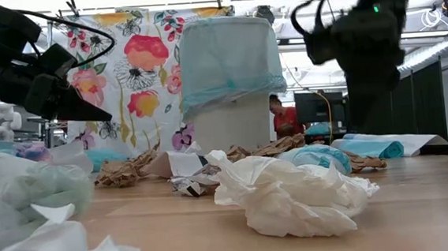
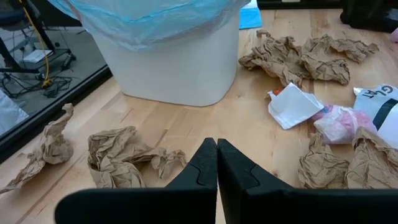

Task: Place trash/remove bag and relplace
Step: Put the brown paper into the blue trash bag inside the white trash bin

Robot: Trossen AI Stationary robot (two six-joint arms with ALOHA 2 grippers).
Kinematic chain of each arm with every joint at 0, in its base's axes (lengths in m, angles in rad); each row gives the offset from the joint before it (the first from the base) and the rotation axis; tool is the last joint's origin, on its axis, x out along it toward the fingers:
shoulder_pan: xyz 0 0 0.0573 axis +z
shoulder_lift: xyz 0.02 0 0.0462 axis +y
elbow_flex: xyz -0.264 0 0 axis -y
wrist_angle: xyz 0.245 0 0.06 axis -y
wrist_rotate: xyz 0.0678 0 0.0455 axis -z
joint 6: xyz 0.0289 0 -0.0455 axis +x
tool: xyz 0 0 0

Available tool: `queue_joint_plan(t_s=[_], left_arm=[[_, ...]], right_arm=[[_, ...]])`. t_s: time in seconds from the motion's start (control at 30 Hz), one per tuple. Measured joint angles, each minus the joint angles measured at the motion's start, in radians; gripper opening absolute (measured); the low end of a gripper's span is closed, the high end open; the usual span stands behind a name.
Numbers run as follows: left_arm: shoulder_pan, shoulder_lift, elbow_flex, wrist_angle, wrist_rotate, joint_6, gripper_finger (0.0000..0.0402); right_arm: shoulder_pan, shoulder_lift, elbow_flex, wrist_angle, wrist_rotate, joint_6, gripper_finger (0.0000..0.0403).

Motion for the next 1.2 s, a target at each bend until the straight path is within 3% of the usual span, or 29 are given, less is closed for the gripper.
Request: queue_joint_plan(t_s=[0.2,0.57,0.67,0.83,0.93,1.2], left_arm=[[0.0,0.0,0.0,0.0,0.0,0.0,0.0002],[0.0,0.0,0.0,0.0,0.0,0.0,0.0002],[0.0,0.0,0.0,0.0,0.0,0.0,0.0002],[0.0,0.0,0.0,0.0,0.0,0.0,0.0002],[0.0,0.0,0.0,0.0,0.0,0.0,0.0002],[0.0,0.0,0.0,0.0,0.0,0.0,0.0002]], right_arm=[[0.0,0.007,-0.099,0.173,0.007,-0.051,0.013],[-0.008,0.089,-0.166,0.303,0.017,-0.201,0.0127],[-0.008,0.134,-0.163,0.323,0.026,-0.216,0.0102],[0.0,0.145,-0.163,0.357,0.019,-0.244,0.0012],[-0.001,0.091,-0.154,0.279,-0.01,-0.243,0.0008],[-0.001,-0.113,0.024,-0.215,0.02,-0.28,0.0001]])
